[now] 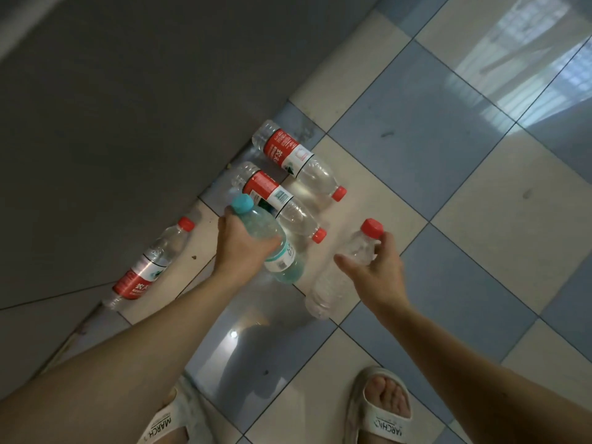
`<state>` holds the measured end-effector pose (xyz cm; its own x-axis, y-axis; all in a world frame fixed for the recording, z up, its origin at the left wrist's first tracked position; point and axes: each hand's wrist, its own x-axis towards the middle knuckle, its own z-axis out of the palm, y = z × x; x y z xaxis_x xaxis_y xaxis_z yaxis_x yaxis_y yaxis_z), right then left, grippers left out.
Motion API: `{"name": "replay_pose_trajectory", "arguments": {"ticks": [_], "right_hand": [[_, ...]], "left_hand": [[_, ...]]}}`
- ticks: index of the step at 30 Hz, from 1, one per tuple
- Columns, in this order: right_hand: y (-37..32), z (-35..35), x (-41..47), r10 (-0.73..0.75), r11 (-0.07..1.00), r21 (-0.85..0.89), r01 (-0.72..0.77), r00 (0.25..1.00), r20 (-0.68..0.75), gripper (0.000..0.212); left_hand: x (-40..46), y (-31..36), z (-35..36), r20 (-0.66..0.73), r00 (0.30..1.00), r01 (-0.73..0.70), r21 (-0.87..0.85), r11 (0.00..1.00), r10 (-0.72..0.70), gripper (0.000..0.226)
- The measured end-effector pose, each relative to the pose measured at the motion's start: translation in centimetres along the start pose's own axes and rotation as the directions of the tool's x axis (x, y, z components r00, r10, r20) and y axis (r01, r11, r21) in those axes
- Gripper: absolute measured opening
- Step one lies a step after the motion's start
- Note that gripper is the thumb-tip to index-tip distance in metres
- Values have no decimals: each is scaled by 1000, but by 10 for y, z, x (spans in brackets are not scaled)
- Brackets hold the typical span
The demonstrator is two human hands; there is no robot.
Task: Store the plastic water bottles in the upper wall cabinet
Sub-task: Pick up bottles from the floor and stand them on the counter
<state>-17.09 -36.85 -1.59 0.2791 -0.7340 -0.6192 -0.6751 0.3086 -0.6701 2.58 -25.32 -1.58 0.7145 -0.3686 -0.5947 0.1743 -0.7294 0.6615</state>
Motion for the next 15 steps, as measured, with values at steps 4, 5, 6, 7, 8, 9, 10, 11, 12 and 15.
{"name": "replay_pose_trajectory", "arguments": {"ticks": [4, 5, 6, 7, 8, 9, 10, 11, 12, 15], "right_hand": [[-12, -8, -11, -203, 974, -117, 196, 978, -46, 69], [-16, -10, -11, -253, 962, -126, 243, 965, -66, 69], [-19, -11, -10, -293, 951, -127, 281, 953, -81, 71], [-21, -11, -8, -328, 940, -128, 316, 940, -90, 73], [-23, -12, -6, -362, 927, -139, 348, 927, -96, 75], [-23, -11, -3, -393, 913, -161, 375, 914, -97, 76], [-23, -10, -1, -416, 900, -188, 394, 904, -95, 76], [-22, -8, 0, -430, 890, -210, 405, 898, -91, 76], [-20, -7, 0, -440, 882, -226, 413, 894, -88, 77], [-12, -4, -1, -473, 864, -241, 442, 877, -88, 79]], "left_hand": [[-28, 6, 2, 12, 956, -289, 215, 933, 293, 80], [-32, 6, 3, 13, 939, -337, 233, 912, 343, 81], [-34, 6, 4, 20, 925, -373, 244, 895, 380, 82], [-36, 6, 6, 28, 912, -403, 254, 879, 409, 82], [-37, 6, 8, 33, 900, -427, 263, 865, 435, 81], [-38, 6, 11, 31, 890, -447, 265, 854, 456, 79], [-40, 5, 15, 25, 882, -461, 258, 849, 471, 76], [-42, 3, 18, 17, 876, -471, 244, 848, 482, 74], [-45, 0, 20, 9, 871, -480, 226, 848, 491, 72], [-53, -15, 21, 8, 864, -492, 233, 839, 504, 69]]}}
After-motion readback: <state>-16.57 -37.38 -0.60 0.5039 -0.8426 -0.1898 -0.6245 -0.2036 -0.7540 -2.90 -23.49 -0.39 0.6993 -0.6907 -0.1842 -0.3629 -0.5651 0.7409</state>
